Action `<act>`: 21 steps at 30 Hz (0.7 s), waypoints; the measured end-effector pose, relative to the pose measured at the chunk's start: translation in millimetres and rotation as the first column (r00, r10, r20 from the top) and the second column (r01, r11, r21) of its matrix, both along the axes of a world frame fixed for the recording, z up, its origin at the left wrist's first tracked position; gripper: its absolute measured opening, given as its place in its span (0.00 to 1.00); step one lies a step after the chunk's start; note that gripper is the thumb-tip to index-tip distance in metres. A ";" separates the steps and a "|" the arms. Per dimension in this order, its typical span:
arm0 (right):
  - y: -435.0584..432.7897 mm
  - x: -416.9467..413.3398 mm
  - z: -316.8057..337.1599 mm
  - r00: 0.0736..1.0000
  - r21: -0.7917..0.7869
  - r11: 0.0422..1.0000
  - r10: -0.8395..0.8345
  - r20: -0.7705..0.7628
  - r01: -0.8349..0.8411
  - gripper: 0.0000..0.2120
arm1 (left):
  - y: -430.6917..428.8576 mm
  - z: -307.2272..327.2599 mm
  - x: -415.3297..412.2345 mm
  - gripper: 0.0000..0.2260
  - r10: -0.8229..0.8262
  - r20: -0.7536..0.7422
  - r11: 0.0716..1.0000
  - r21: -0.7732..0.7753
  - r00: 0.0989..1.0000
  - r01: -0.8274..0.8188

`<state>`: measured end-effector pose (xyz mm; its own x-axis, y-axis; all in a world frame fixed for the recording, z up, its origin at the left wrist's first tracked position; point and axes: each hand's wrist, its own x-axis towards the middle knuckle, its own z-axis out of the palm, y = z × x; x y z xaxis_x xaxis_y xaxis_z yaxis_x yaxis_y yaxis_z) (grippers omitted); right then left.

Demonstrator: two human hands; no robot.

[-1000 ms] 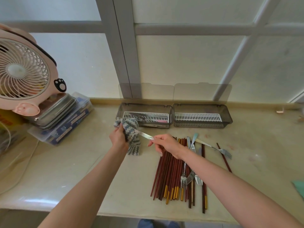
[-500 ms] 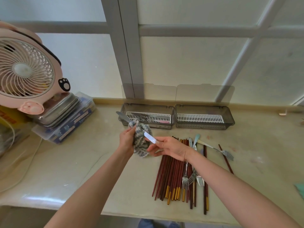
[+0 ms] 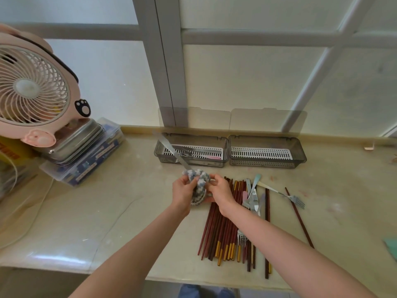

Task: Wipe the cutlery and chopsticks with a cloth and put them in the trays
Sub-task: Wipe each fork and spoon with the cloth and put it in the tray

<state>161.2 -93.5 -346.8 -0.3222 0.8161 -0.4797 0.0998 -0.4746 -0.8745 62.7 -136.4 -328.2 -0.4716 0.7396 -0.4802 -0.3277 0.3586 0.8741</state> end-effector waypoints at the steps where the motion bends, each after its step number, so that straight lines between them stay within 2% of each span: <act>1: 1.1 -1.1 -0.6 0.998 0.007 1.000 0.018 0.066 -0.019 0.06 | -0.2 -4.8 -1.2 0.07 -0.021 -0.024 0.999 -0.039 0.999 0.020; 4: 1.4 -0.4 1.0 0.985 -0.029 0.999 0.040 0.166 -0.035 0.03 | 0.5 -12.6 -7.7 0.09 -0.056 -0.064 0.991 -0.127 0.996 0.048; 6: -2.3 2.3 3.4 0.979 -0.043 0.998 0.049 0.198 -0.042 0.08 | 3.1 -15.7 -14.2 0.07 -0.081 -0.125 0.984 -0.167 0.989 0.059; 9: -0.6 4.7 2.1 0.946 0.103 0.990 0.060 0.319 -0.097 0.14 | 6.9 -17.7 -23.6 0.05 -0.090 -0.214 0.969 -0.246 0.973 0.035; 12: 19.9 -0.2 10.7 0.964 0.198 0.976 0.040 0.264 -0.095 0.15 | 6.1 -19.3 -29.4 0.07 -0.151 -0.309 0.953 -0.296 0.939 0.056; 14: 34.4 -8.9 17.6 0.969 0.160 0.970 0.151 0.197 -0.184 0.17 | 4.7 -16.3 -25.9 0.07 -0.231 -0.377 0.947 -0.299 0.897 0.118; 16: 44.3 -19.6 20.5 0.953 0.139 0.954 0.240 0.185 -0.267 0.14 | 6.0 -15.5 -21.1 0.09 -0.293 -0.413 0.938 -0.298 0.862 0.176; 18: 56.1 -29.8 21.8 0.947 0.154 0.948 0.246 0.205 -0.280 0.11 | 9.2 -15.0 -20.0 0.12 -0.335 -0.388 0.925 -0.306 0.859 0.223; 21: 89.6 -43.1 31.7 0.965 0.234 0.951 0.153 0.213 -0.203 0.10 | 9.0 -13.1 -26.3 0.14 -0.387 -0.218 0.903 -0.286 0.896 0.321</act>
